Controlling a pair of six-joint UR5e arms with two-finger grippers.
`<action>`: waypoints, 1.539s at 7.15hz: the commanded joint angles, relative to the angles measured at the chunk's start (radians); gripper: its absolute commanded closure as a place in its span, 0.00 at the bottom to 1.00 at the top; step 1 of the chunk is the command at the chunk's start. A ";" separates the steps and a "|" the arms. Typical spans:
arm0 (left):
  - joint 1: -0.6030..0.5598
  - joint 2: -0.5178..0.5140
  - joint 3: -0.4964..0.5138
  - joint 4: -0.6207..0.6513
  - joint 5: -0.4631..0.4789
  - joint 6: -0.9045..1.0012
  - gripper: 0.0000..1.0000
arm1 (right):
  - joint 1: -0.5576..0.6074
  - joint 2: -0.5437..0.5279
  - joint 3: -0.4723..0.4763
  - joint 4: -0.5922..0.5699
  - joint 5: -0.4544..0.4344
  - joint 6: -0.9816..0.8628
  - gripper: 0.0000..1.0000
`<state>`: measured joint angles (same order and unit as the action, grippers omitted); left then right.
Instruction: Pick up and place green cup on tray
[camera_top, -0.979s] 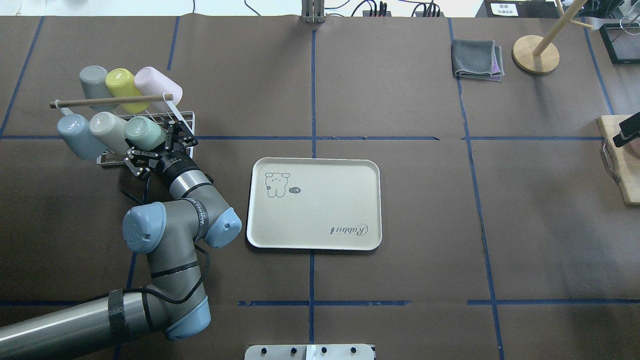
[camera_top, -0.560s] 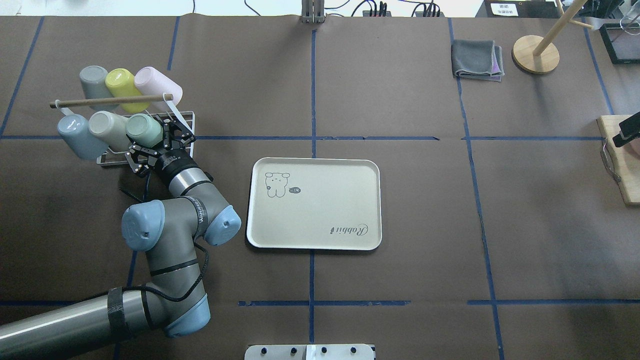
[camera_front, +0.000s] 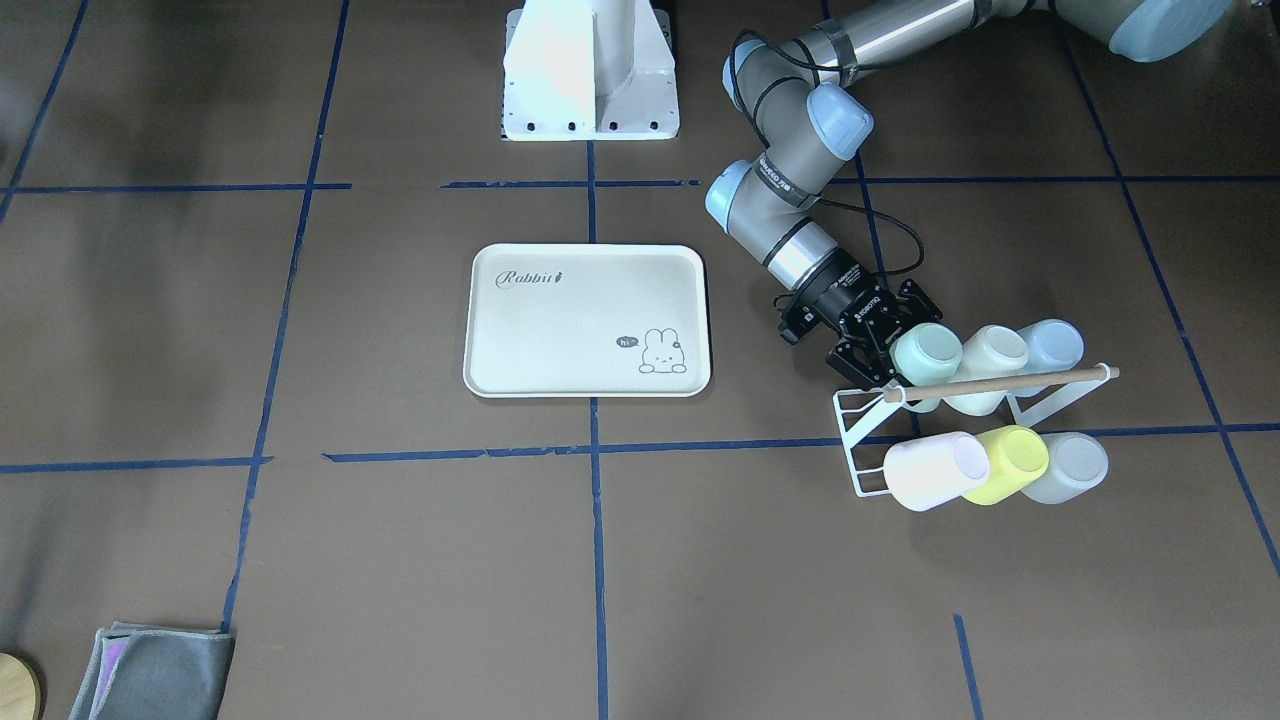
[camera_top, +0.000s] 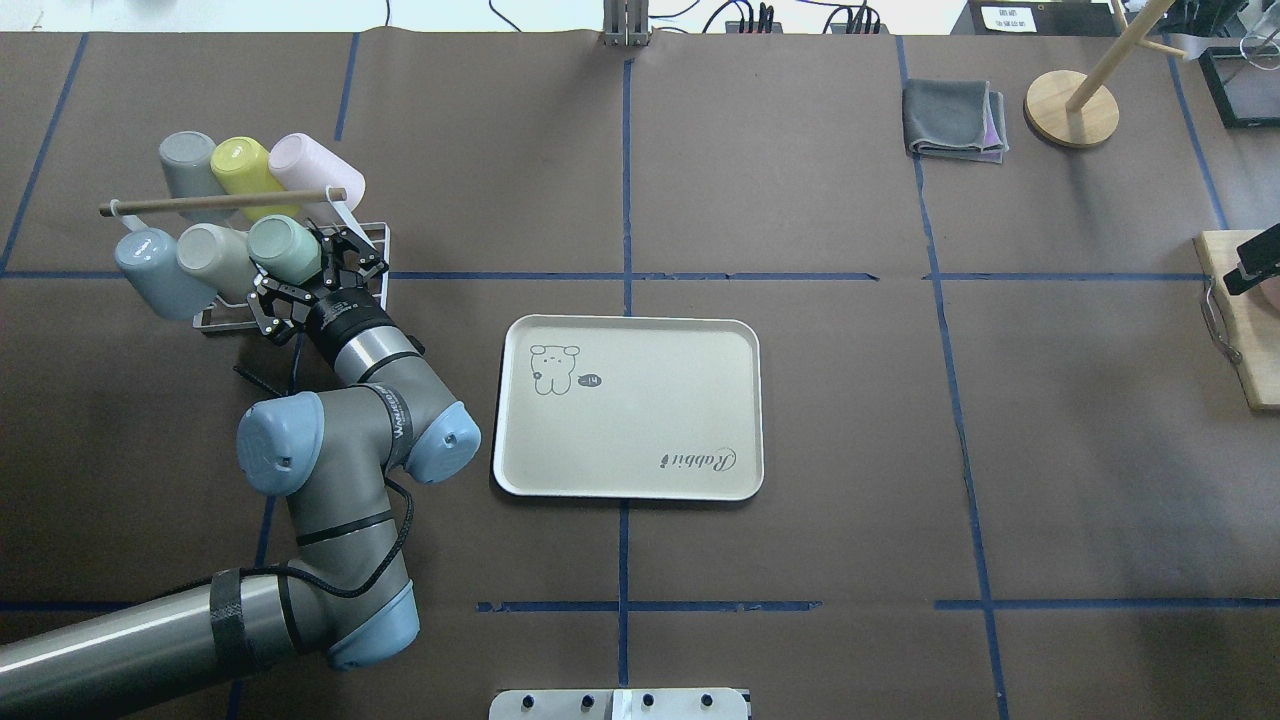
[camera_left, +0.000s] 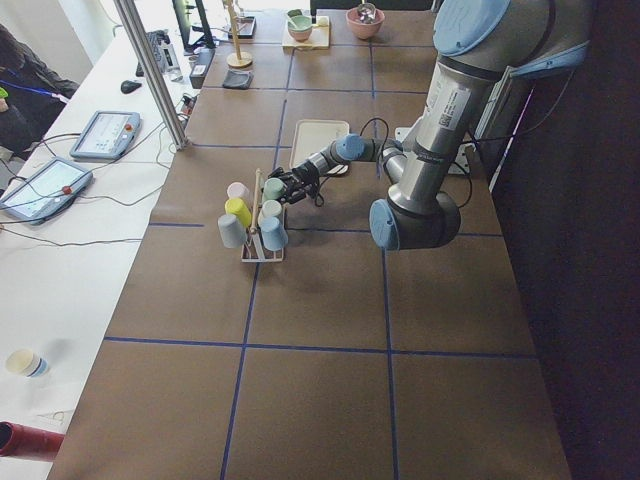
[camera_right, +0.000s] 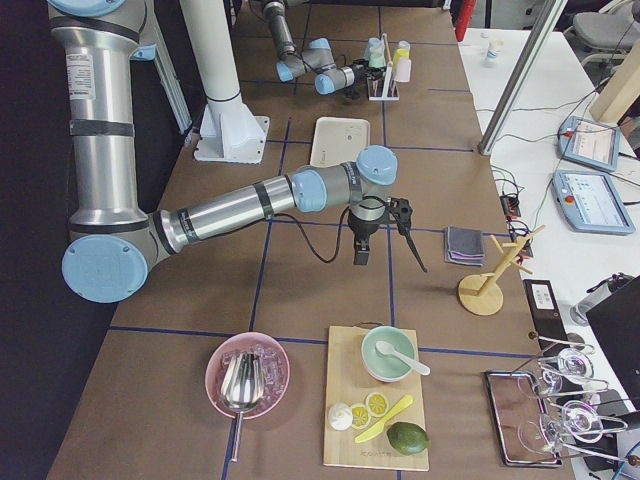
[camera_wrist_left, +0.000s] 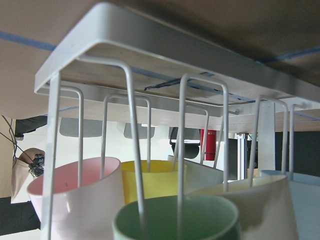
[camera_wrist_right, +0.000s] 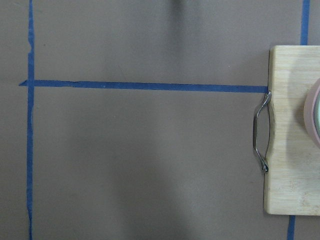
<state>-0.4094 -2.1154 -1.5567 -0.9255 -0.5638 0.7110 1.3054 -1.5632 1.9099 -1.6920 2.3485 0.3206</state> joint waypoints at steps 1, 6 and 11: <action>-0.003 0.002 -0.028 0.017 0.004 0.011 0.44 | 0.000 0.000 0.000 0.000 0.006 0.000 0.00; -0.040 0.011 -0.155 0.077 0.007 0.082 0.43 | 0.003 0.000 0.001 0.000 0.011 0.000 0.00; -0.075 0.028 -0.357 0.077 0.002 0.171 0.43 | 0.005 0.000 0.001 0.000 0.012 0.000 0.00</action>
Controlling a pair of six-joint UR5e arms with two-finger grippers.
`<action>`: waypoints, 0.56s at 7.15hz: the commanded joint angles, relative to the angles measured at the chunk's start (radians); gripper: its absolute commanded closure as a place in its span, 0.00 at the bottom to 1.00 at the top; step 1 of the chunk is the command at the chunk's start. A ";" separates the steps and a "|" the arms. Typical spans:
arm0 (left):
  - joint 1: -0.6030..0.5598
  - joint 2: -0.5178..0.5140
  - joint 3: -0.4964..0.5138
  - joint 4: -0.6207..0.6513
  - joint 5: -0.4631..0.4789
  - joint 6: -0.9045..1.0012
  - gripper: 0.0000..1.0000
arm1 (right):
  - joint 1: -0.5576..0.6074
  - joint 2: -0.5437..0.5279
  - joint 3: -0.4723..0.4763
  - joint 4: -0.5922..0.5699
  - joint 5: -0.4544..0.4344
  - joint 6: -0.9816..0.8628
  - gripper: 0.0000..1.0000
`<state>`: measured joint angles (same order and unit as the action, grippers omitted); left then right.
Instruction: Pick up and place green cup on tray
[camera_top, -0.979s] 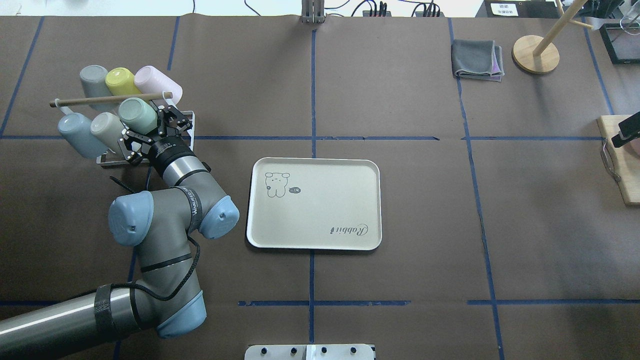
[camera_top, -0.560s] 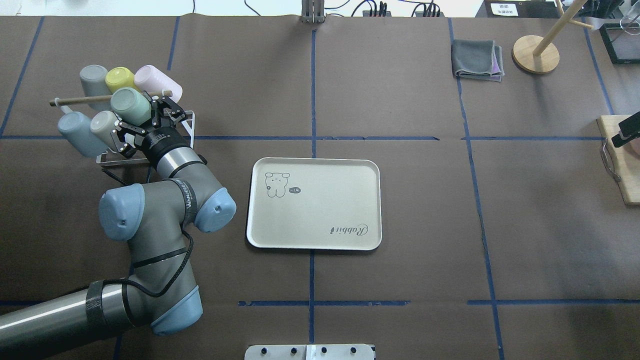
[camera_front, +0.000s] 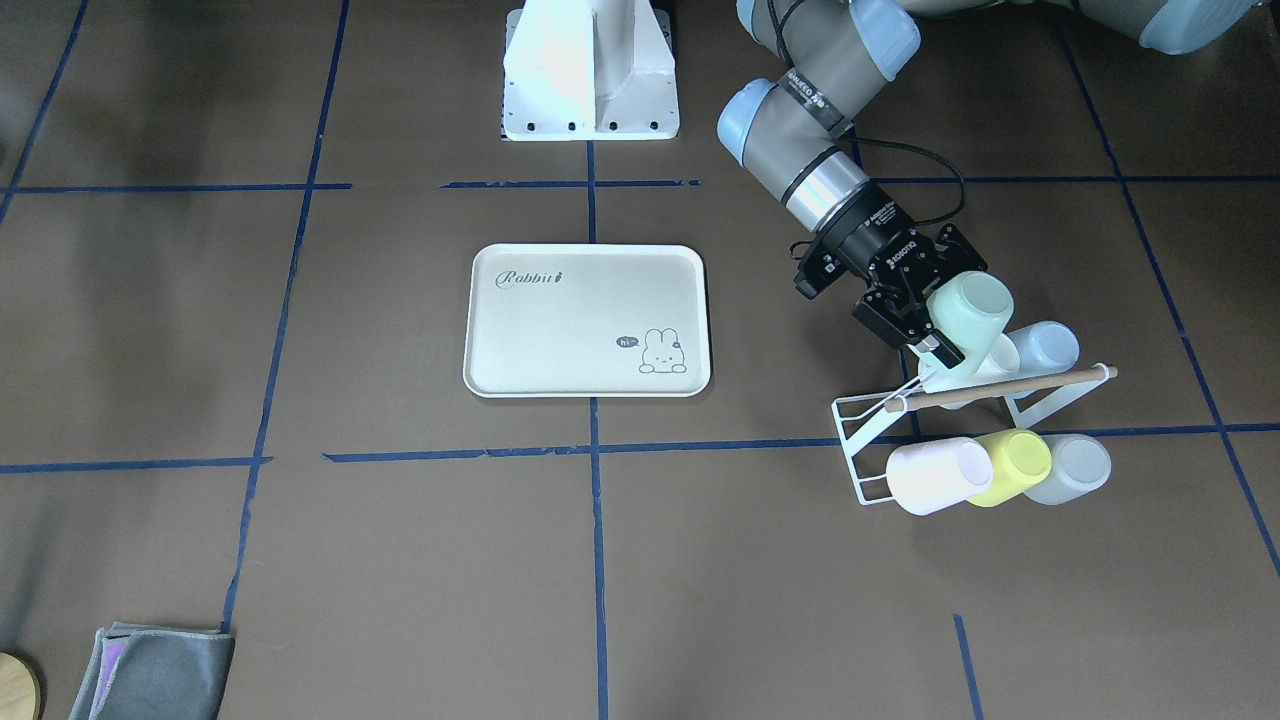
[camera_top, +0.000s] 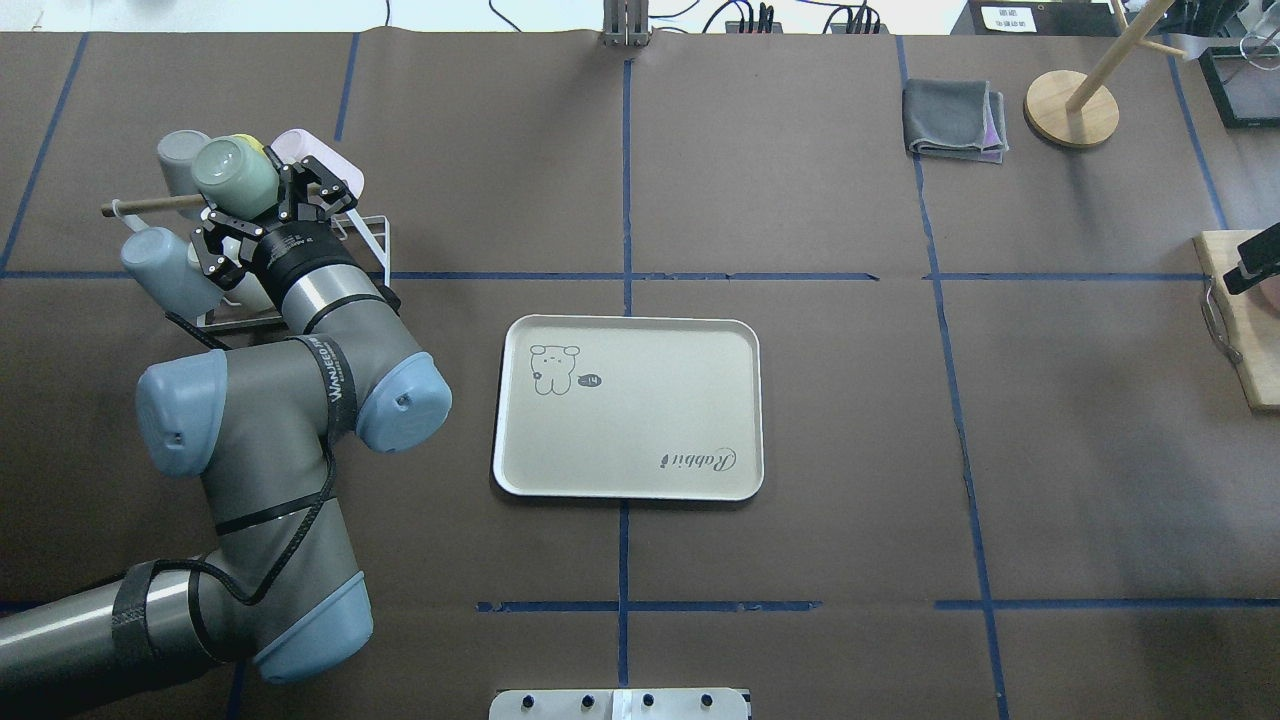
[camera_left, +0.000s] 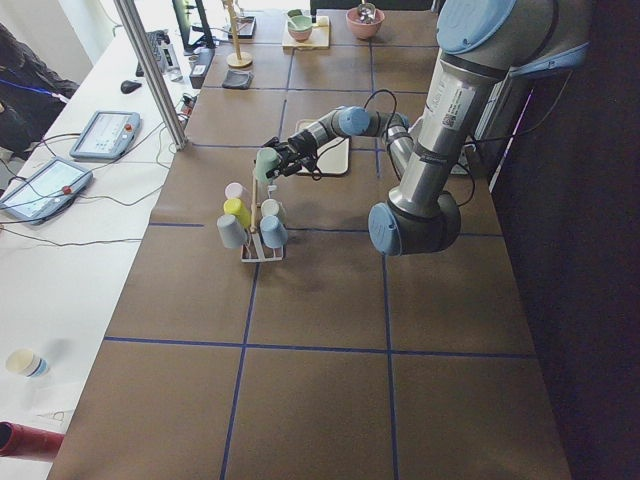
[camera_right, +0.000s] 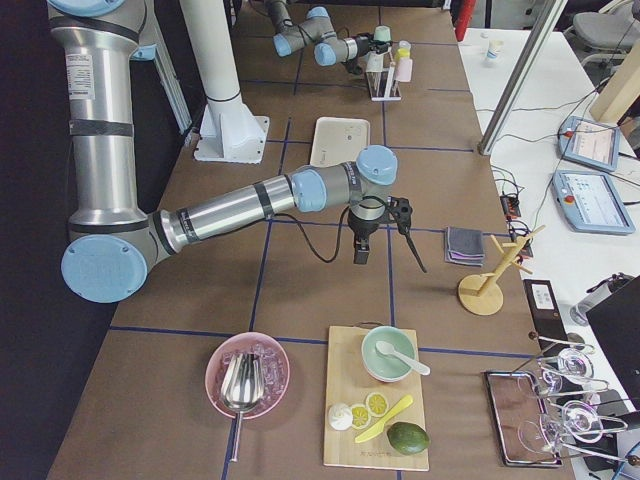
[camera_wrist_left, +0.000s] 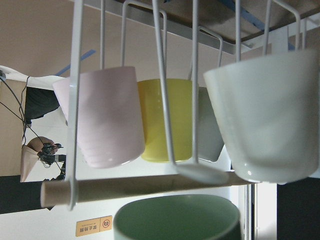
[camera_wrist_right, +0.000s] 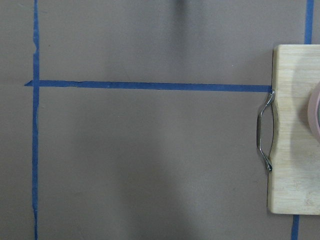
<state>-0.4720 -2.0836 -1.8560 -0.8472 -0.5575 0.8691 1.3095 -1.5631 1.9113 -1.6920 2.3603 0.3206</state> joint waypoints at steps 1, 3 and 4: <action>-0.031 -0.006 -0.145 -0.018 -0.012 0.011 0.43 | 0.005 0.000 0.000 0.000 0.000 0.000 0.00; -0.060 -0.009 -0.213 -0.153 -0.149 -0.065 0.43 | 0.013 0.000 0.000 0.000 0.000 -0.002 0.00; -0.066 -0.009 -0.216 -0.233 -0.248 -0.176 0.43 | 0.013 0.000 0.002 0.000 0.000 -0.002 0.00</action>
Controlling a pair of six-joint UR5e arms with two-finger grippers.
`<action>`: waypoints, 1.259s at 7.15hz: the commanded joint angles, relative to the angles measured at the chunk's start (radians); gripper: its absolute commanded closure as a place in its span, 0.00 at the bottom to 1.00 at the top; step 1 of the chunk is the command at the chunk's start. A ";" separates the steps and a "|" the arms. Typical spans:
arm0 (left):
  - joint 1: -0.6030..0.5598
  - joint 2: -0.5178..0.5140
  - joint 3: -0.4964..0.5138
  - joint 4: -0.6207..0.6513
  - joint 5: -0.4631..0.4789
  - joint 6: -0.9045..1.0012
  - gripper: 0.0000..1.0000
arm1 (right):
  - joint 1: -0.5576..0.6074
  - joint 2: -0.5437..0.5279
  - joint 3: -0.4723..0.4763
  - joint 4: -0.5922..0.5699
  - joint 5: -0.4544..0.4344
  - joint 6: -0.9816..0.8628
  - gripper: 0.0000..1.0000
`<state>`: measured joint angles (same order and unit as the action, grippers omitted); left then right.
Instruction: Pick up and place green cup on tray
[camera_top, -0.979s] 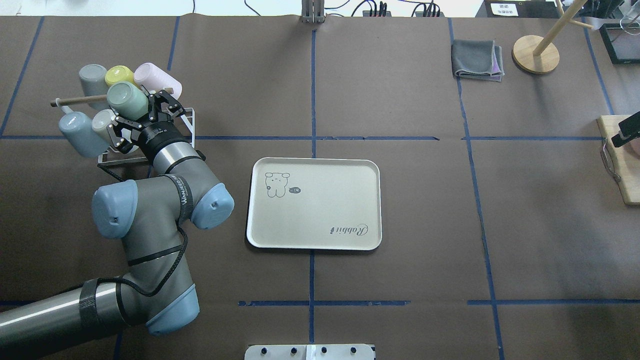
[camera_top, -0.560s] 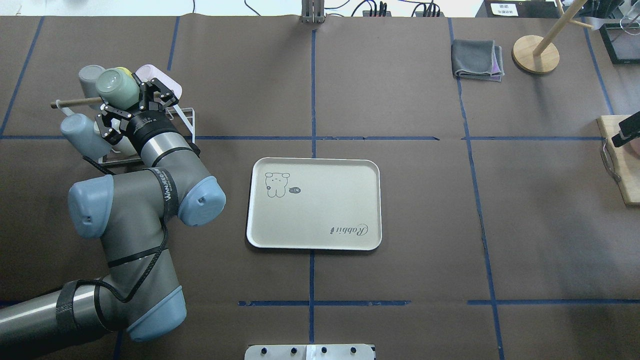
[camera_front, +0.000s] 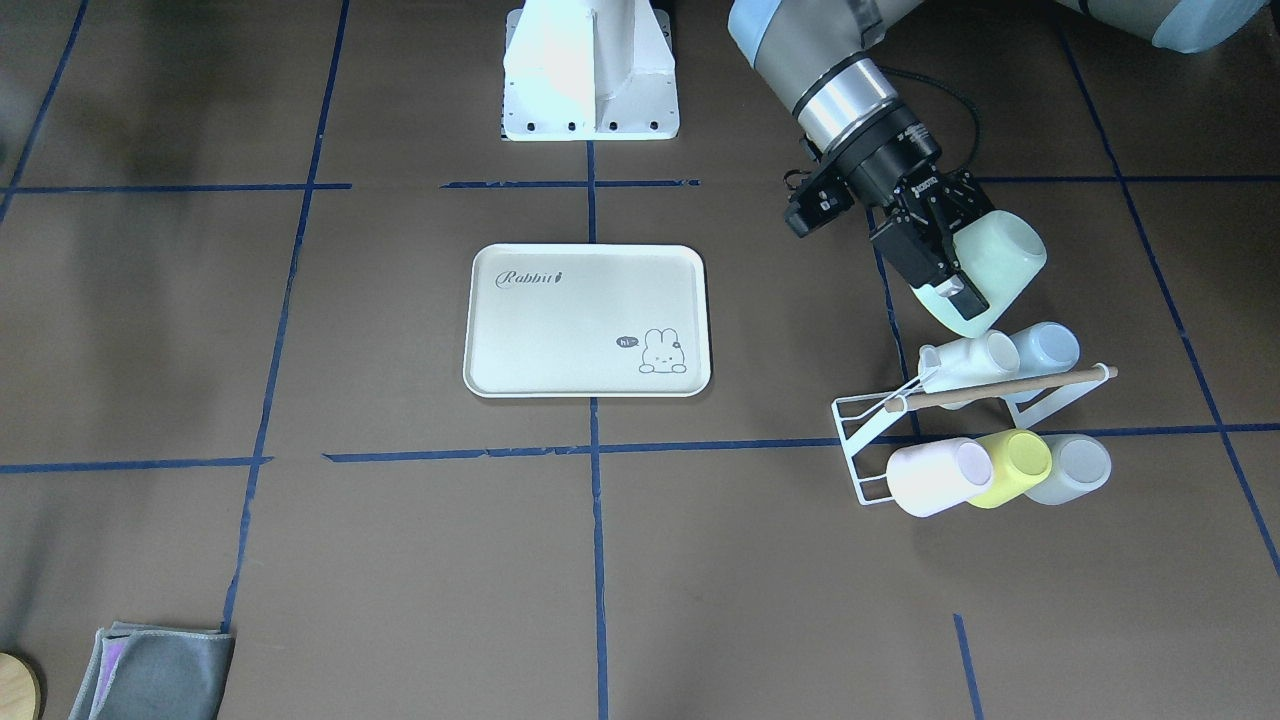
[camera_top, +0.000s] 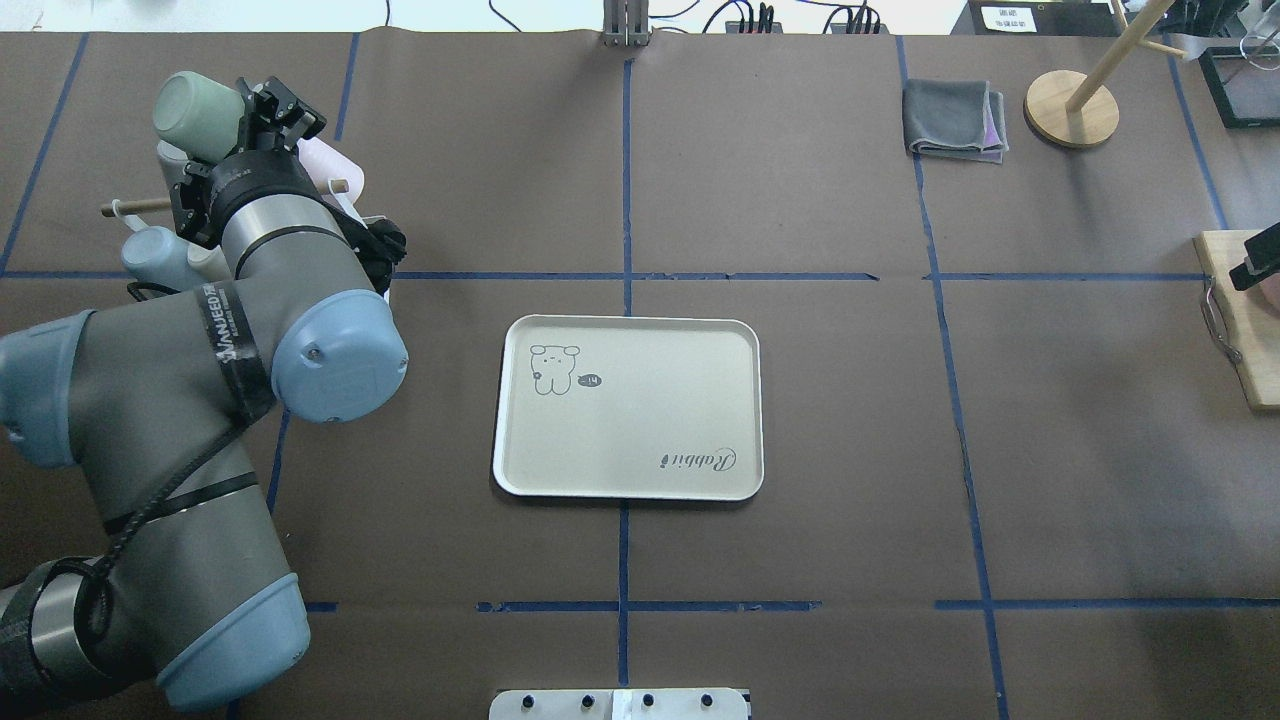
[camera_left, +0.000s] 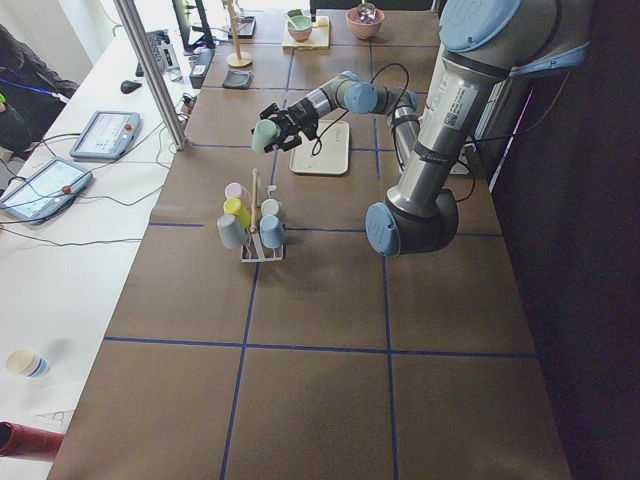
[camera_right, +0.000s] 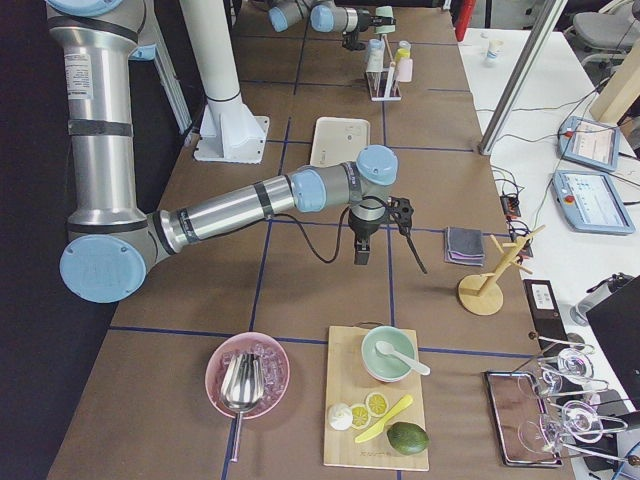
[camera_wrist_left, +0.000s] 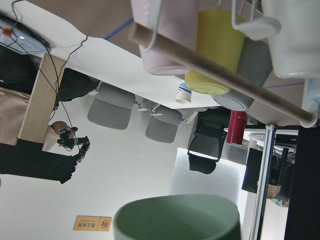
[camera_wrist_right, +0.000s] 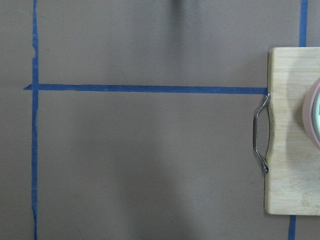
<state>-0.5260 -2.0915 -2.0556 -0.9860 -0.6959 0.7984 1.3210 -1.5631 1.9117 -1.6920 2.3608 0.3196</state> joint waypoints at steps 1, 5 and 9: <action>-0.012 -0.001 -0.017 -0.170 -0.204 -0.255 0.45 | 0.006 0.000 0.001 0.002 -0.001 -0.001 0.00; -0.002 0.004 -0.015 -0.461 -0.453 -0.670 0.61 | 0.011 0.002 0.006 0.002 -0.002 -0.001 0.00; 0.081 0.013 0.111 -0.907 -0.528 -1.001 0.73 | 0.017 0.000 0.007 0.002 -0.001 -0.001 0.00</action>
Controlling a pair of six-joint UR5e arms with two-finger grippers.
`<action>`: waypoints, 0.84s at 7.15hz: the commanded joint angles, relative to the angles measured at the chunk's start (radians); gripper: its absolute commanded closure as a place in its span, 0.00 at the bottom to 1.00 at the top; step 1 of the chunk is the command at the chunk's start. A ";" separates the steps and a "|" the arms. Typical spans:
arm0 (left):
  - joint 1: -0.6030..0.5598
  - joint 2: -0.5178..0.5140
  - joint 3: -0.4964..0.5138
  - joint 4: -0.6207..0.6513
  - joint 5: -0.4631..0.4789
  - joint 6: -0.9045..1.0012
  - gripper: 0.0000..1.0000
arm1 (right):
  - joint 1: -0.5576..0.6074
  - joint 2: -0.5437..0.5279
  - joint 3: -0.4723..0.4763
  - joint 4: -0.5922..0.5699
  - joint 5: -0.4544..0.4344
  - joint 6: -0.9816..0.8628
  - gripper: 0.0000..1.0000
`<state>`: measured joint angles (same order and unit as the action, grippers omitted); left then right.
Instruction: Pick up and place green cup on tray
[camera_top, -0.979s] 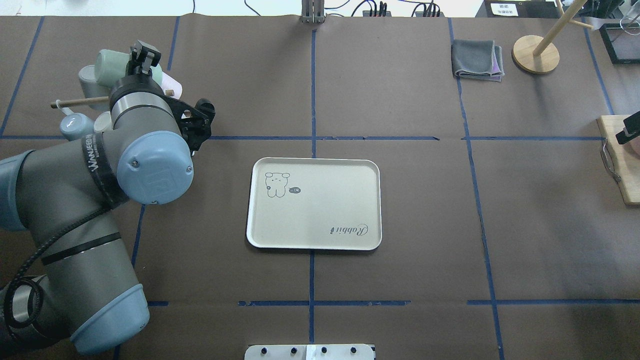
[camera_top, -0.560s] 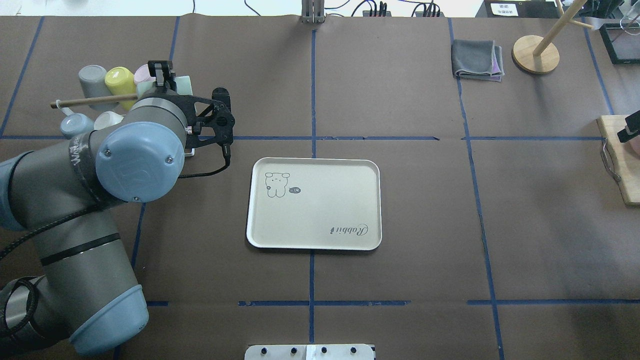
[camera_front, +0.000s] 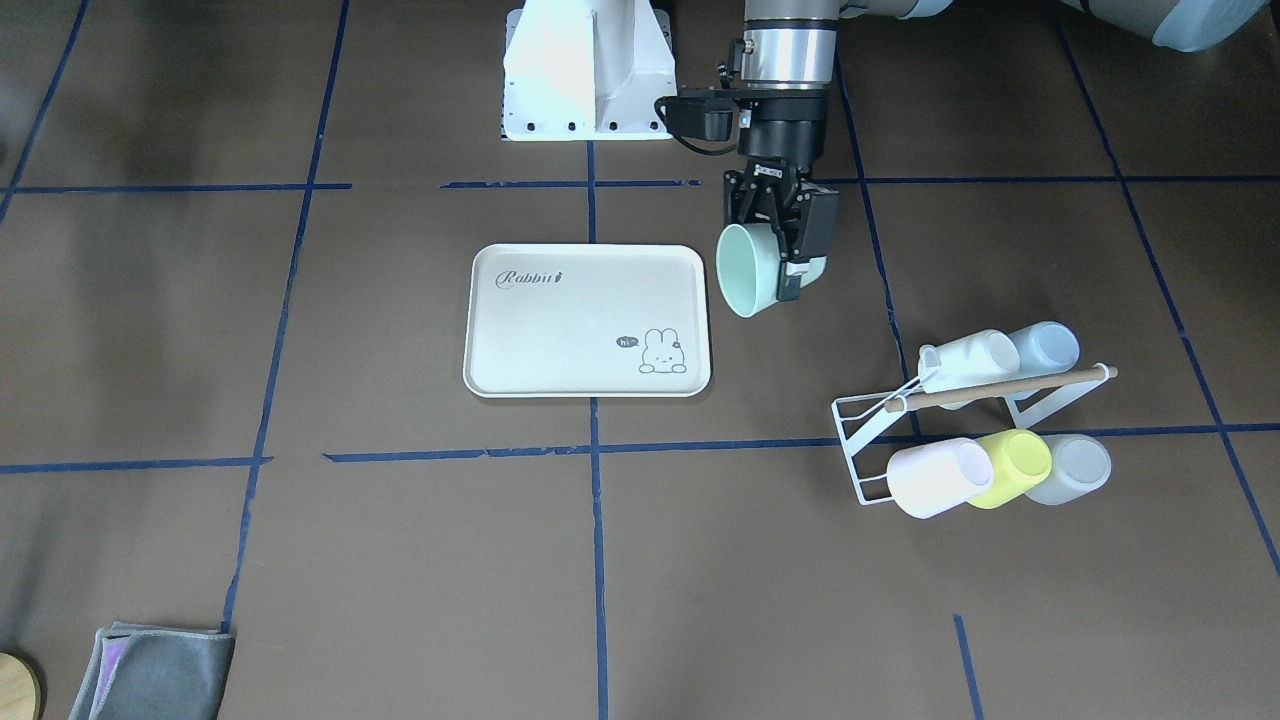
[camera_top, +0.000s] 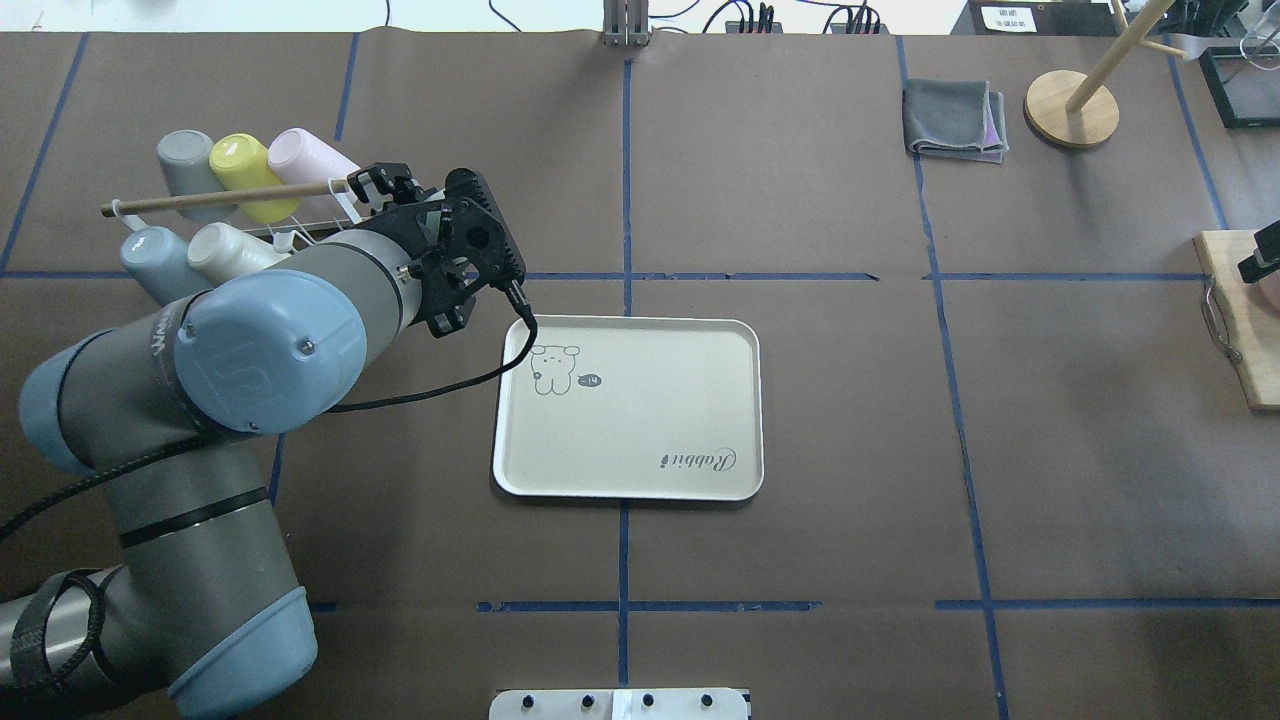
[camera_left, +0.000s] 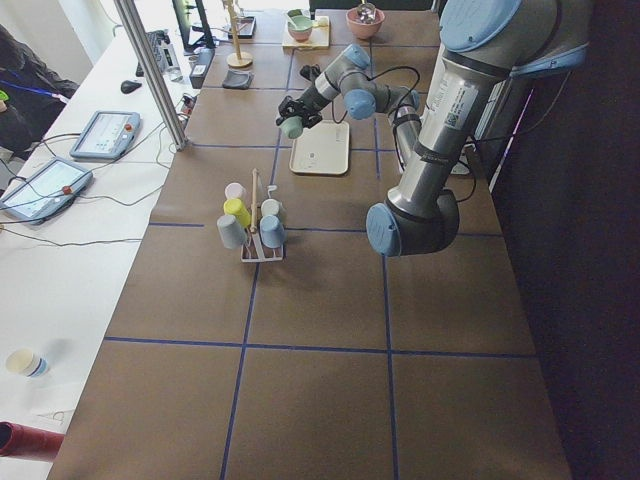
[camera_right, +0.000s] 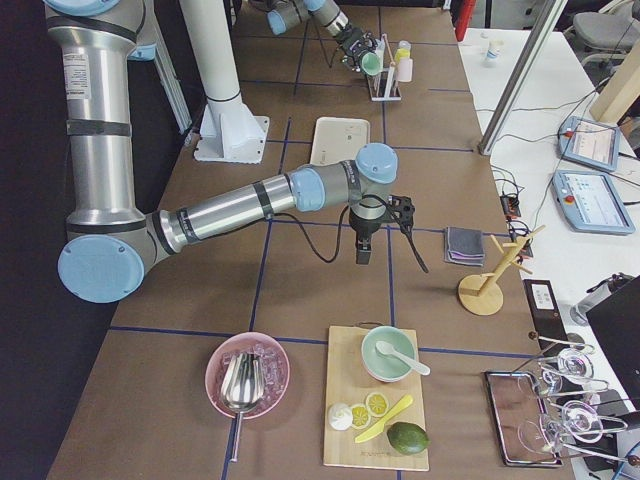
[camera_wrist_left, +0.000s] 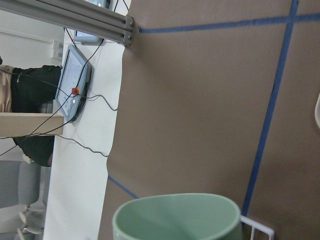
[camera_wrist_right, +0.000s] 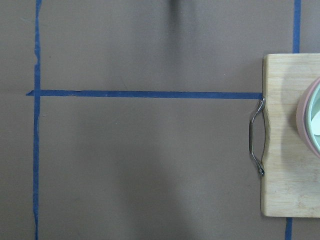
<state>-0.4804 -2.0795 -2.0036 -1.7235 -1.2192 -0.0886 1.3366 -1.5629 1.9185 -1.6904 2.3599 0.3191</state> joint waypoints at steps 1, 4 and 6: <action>0.057 0.002 0.144 -0.361 -0.005 -0.172 0.73 | 0.007 0.000 0.001 0.000 -0.001 0.000 0.00; 0.072 0.010 0.394 -0.881 -0.005 -0.244 0.73 | 0.015 0.000 0.005 0.000 0.002 0.000 0.00; 0.115 -0.026 0.527 -1.063 -0.006 -0.279 0.73 | 0.016 -0.005 0.008 0.000 0.002 0.000 0.00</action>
<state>-0.3851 -2.0834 -1.5592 -2.6699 -1.2245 -0.3495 1.3515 -1.5651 1.9245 -1.6905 2.3622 0.3184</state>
